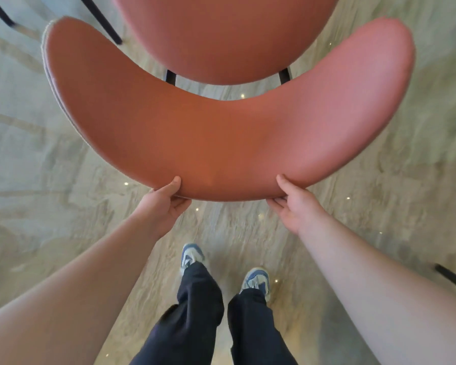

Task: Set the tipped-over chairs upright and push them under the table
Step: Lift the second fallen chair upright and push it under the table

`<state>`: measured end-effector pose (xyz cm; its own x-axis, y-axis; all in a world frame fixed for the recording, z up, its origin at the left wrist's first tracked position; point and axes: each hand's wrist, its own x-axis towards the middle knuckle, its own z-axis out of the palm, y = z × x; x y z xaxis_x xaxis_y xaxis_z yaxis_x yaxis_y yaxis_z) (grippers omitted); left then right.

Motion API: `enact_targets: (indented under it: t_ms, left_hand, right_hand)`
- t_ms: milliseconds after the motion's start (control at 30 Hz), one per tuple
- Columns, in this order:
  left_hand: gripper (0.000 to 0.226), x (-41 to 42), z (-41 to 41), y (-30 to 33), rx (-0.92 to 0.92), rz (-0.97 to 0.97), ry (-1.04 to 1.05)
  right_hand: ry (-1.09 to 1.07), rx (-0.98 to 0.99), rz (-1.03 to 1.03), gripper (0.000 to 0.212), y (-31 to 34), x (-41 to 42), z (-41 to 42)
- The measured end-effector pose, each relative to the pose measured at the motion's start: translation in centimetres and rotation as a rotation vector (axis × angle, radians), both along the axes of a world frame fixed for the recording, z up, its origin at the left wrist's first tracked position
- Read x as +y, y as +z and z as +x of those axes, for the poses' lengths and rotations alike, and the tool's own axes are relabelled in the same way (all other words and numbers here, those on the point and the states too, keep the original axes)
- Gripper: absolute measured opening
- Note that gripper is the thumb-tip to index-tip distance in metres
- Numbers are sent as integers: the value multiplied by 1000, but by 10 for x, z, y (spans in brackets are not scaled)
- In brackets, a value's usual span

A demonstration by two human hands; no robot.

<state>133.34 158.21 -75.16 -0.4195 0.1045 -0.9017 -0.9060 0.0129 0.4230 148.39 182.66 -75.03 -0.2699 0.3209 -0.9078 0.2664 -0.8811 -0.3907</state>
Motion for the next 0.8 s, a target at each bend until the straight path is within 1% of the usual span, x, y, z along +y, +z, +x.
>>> enact_targets:
  t_ms: [133, 233, 267, 333, 400, 500, 600, 733, 800]
  left_hand:
    - [30, 15, -35, 37, 59, 47, -7]
    - [24, 21, -63, 56, 109, 44, -44]
    - [26, 23, -74, 63, 132, 53, -66]
    - [39, 28, -95, 81, 160, 72, -117]
    - [51, 34, -116, 101, 150, 127, -138]
    - [52, 53, -149, 128, 122, 153, -110]
    - [45, 78, -180, 150, 140, 149, -42]
    - [55, 107, -227, 176, 140, 99, -27]
    - [59, 121, -248, 188, 154, 62, -38]
  right_hand:
    - [-6, -44, 27, 23, 39, 15, -34]
    - [-58, -59, 23, 24, 66, 22, -61]
    - [-84, -59, 20, 24, 74, 24, -70]
    - [-111, -74, 14, 27, 92, 29, -88]
    - [-95, -93, 42, 29, 110, 36, -107]
    - [-63, -106, 82, 31, 135, 53, -135]
    - [-45, -126, 63, 35, 161, 78, -165]
    - [-60, -90, 40, 40, 196, 109, -209]
    - [-95, -59, 27, 48, 211, 120, -232]
